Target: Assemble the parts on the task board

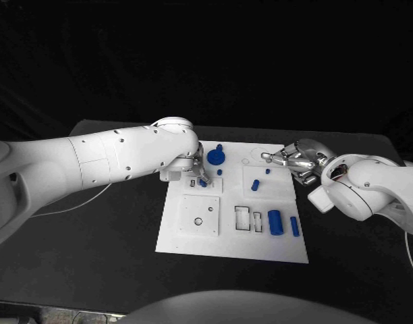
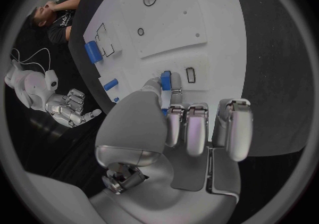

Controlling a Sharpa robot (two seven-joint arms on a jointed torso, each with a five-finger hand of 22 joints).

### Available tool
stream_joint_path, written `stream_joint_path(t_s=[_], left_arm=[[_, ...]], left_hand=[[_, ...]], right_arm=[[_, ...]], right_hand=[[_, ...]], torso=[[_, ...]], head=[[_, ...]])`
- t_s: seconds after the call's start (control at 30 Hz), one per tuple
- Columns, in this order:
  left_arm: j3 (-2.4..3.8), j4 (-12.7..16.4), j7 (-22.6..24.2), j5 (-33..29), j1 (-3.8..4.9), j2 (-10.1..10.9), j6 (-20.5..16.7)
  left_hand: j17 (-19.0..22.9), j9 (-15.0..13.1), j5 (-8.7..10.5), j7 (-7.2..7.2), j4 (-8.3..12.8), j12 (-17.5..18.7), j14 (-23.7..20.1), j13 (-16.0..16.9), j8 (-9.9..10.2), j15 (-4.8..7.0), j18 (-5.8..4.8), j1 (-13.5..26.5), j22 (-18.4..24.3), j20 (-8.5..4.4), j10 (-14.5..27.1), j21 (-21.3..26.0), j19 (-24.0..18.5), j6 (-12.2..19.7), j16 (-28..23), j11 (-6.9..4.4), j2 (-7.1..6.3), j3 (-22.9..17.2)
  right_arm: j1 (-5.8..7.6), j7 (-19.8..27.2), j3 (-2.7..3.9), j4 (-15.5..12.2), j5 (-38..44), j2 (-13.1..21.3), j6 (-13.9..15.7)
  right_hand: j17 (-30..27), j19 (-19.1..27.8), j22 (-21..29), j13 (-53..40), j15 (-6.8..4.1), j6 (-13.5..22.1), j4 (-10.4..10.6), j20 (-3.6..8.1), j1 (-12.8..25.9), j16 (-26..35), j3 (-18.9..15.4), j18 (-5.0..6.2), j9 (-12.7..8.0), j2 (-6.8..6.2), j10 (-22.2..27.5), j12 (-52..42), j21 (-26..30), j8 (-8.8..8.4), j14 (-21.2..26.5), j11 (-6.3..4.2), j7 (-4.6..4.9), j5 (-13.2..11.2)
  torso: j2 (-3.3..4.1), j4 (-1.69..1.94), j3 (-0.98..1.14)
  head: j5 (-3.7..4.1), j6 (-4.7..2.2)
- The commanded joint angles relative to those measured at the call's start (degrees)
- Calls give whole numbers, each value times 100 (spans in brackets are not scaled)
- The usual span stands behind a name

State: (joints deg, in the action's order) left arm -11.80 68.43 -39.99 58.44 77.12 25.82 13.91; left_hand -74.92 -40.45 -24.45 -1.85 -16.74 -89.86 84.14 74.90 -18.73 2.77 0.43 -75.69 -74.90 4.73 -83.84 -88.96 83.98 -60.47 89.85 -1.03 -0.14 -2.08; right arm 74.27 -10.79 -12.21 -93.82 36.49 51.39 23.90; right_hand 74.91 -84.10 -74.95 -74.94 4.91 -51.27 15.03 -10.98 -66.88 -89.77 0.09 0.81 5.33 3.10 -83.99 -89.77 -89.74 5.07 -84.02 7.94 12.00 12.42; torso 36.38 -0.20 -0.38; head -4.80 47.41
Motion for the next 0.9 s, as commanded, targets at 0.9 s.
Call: stream_joint_path(t_s=[0.9], left_arm=[[-5,-66,-763,-11,-7,-53,194]], left_hand=[[-1508,138,139,-145,-13,-14,586,1510,356,-96,38,638,-1401,43,-616,125,283,86,15,118,-46,243]], right_arm=[[-4,-2,-1,-2,10,-11,-60]], right_hand=[[1509,-590,-1505,-1506,29,31,21,-34,-13,-23,-6,-81,5,61,-601,-23,-26,17,-598,37,15,33]], torso=[[-2,-1,-1]], head=[[6,3]])
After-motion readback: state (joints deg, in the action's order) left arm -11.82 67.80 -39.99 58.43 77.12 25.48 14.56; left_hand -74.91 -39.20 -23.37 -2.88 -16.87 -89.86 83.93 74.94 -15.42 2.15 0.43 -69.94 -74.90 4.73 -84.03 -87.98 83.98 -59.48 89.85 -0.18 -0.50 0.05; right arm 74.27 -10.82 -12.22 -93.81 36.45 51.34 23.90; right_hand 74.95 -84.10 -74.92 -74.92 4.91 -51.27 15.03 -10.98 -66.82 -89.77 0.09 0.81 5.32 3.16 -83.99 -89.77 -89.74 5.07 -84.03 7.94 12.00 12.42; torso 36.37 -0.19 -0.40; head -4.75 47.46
